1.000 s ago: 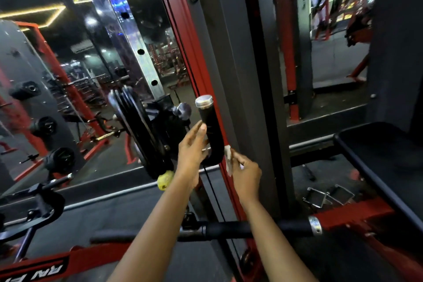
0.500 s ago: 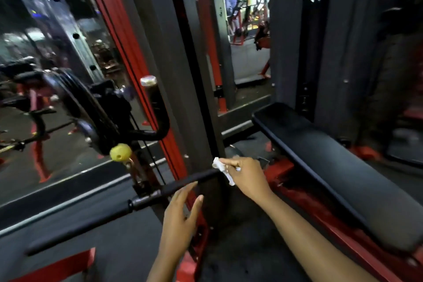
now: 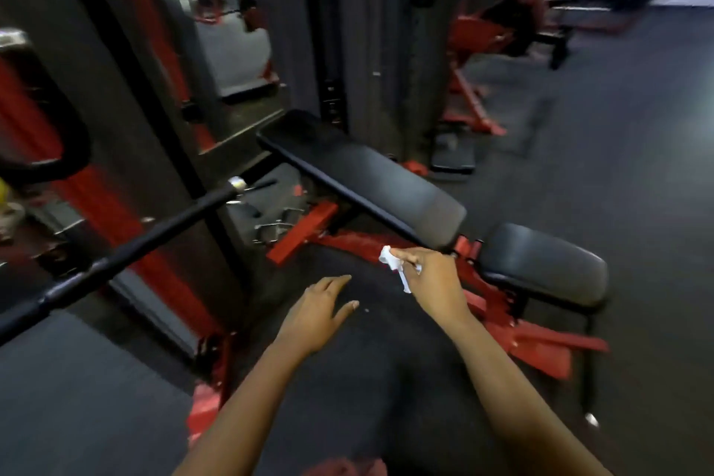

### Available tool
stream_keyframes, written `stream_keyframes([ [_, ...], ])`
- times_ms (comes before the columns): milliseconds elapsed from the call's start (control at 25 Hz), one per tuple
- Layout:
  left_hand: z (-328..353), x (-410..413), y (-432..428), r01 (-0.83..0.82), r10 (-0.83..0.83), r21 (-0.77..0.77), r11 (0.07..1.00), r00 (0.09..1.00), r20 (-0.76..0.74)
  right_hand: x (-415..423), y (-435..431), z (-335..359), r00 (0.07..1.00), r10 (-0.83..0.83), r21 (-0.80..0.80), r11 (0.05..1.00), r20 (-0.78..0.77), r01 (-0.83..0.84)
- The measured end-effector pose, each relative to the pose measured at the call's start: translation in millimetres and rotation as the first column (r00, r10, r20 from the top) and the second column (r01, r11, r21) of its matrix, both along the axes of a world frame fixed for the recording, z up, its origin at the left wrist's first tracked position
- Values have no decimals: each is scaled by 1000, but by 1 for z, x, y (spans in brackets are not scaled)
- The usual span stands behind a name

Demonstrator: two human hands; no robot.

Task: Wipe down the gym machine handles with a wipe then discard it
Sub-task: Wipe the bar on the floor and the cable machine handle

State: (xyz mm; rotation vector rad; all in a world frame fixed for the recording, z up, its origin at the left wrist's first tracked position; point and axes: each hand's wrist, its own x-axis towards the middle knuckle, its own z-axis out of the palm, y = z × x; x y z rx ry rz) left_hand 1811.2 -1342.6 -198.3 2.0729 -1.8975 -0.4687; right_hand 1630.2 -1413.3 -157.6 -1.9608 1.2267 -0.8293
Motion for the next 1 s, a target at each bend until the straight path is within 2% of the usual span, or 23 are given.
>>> stream_keyframes([
  [40,0,-9,-4,43,-43,-2,999,999,4,-10,8,-2,999,-31,-13,999,-28,31],
  [120,-2,-37,-7,267,-267,-6,964,964,17,-43,44,-7,962,-264,-39,964,-62,262],
  [280,-7,-105,3,568,-568,-10,823,822,-44,-114,128,-16,808,-588,16,808,-49,589],
  [400,-11,-162,10,694,-694,-32,719,715,-89,-165,174,-20,668,-724,7,677,-171,736],
  [600,-14,-288,26,867,-862,-25,498,493,-116,-243,234,-14,434,-890,-41,443,-142,895],
  [680,-23,-336,26,898,-893,5,439,437,-106,-275,245,-16,377,-917,-36,384,-132,922],
  [840,-50,-428,10,906,-898,103,410,421,-126,-353,242,-40,344,-930,-25,350,-126,936],
  [1000,-64,-505,-19,869,-859,139,475,492,-140,-441,204,-62,403,-904,-10,408,-141,913],
])
